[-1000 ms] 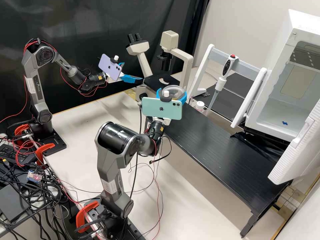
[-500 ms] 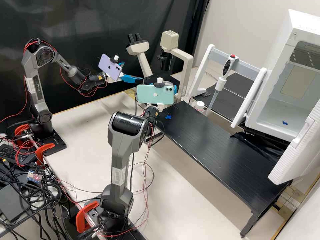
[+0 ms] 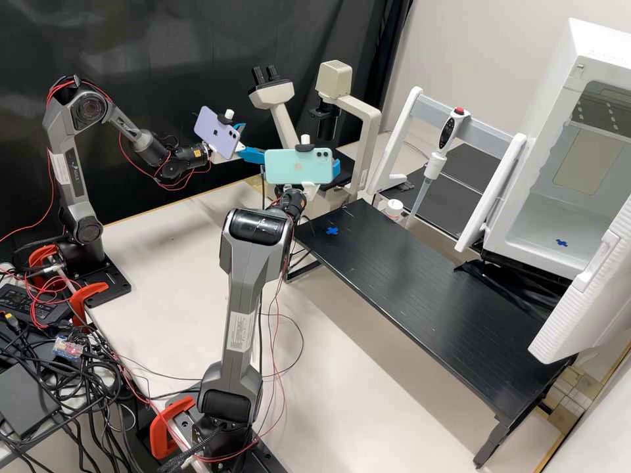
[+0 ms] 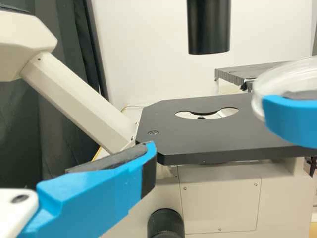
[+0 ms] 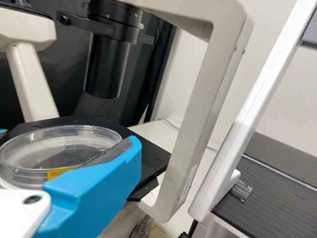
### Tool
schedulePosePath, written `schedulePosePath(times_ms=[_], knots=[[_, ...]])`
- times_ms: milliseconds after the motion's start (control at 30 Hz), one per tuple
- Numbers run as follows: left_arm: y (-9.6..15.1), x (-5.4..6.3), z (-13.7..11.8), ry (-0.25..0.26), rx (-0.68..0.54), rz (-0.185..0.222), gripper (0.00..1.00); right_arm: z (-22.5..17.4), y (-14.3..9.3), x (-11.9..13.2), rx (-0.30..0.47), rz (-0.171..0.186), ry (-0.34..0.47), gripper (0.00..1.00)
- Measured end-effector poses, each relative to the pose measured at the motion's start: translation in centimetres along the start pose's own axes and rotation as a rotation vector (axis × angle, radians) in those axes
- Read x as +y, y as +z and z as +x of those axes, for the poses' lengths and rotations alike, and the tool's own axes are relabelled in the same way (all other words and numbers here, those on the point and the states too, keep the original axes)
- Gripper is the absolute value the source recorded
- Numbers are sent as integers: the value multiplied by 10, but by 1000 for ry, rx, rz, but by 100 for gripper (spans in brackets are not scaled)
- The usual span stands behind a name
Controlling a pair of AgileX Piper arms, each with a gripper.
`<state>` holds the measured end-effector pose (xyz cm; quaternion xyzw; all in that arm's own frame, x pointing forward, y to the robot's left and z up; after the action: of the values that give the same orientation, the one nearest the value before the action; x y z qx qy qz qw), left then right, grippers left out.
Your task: Move the petri dish to the microscope
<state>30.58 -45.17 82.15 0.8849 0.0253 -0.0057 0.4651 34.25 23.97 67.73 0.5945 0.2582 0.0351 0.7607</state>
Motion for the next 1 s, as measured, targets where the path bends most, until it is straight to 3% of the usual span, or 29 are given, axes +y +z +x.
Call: schedulePosePath(times_ms=[133,267,367,433,567,700,1000], knots=[[0,0,0,0,0,0,100,16,-4,2,-16,15,-8,0],[0,0,0,0,0,0,100,30,-8,-2,-23,-4,-45,0],[0,0,0,0,0,0,100,41,-9,-7,-37,9,-74,0],[0,0,0,0,0,0,100,47,-10,-9,-38,-2,-90,0],[0,0,0,0,0,0,100,59,-11,-13,-50,29,-99,0],[0,0,0,0,0,0,100,69,-13,-14,-50,9,-106,0],[0,0,0,0,0,0,100,91,-16,-10,-82,10,-110,0]])
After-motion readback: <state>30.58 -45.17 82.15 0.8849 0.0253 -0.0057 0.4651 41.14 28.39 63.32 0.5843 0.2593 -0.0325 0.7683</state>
